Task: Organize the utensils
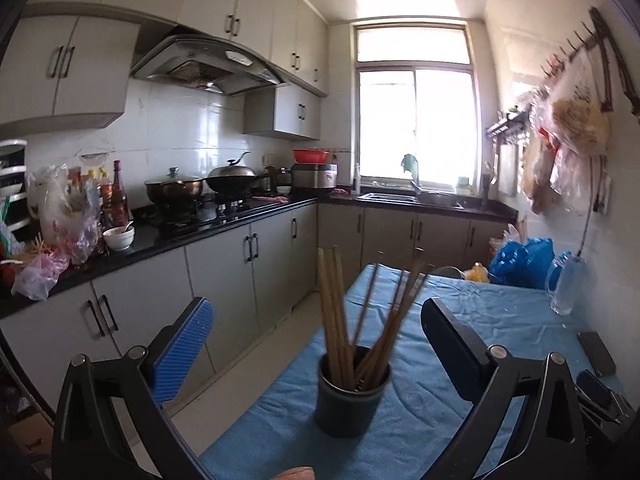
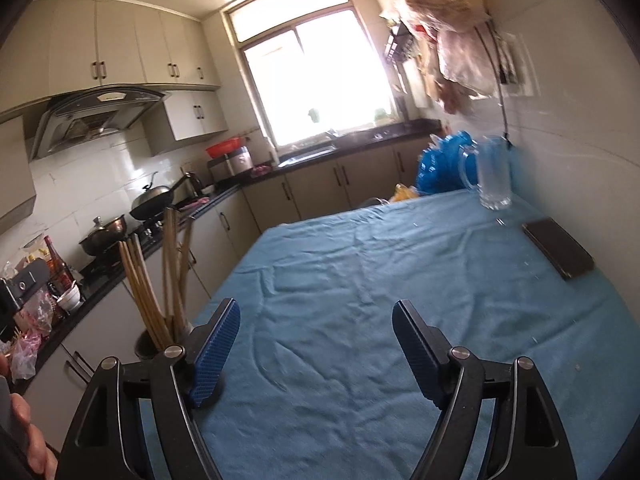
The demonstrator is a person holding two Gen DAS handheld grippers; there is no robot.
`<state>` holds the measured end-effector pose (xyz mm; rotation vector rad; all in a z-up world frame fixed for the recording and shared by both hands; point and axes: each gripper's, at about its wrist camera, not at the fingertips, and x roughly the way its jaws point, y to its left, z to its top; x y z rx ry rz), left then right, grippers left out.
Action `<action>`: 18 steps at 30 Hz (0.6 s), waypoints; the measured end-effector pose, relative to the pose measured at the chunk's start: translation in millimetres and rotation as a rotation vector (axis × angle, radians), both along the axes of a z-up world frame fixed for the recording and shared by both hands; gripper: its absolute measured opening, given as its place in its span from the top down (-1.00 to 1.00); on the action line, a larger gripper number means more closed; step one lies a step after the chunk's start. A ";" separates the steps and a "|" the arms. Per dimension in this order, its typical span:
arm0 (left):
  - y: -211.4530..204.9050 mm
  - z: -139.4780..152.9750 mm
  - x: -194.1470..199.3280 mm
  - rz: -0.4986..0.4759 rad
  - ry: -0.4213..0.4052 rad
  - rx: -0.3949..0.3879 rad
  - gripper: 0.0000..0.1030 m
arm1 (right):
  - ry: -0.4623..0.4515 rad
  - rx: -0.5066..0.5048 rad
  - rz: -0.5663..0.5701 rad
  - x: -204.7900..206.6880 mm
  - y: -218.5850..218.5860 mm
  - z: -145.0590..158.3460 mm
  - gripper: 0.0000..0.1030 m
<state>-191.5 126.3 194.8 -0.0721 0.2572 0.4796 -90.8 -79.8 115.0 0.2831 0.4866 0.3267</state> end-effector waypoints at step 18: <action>-38.5 -49.6 23.4 -0.131 0.214 -0.006 -1.00 | -0.027 -0.184 -0.087 -20.2 -5.8 -6.5 -0.68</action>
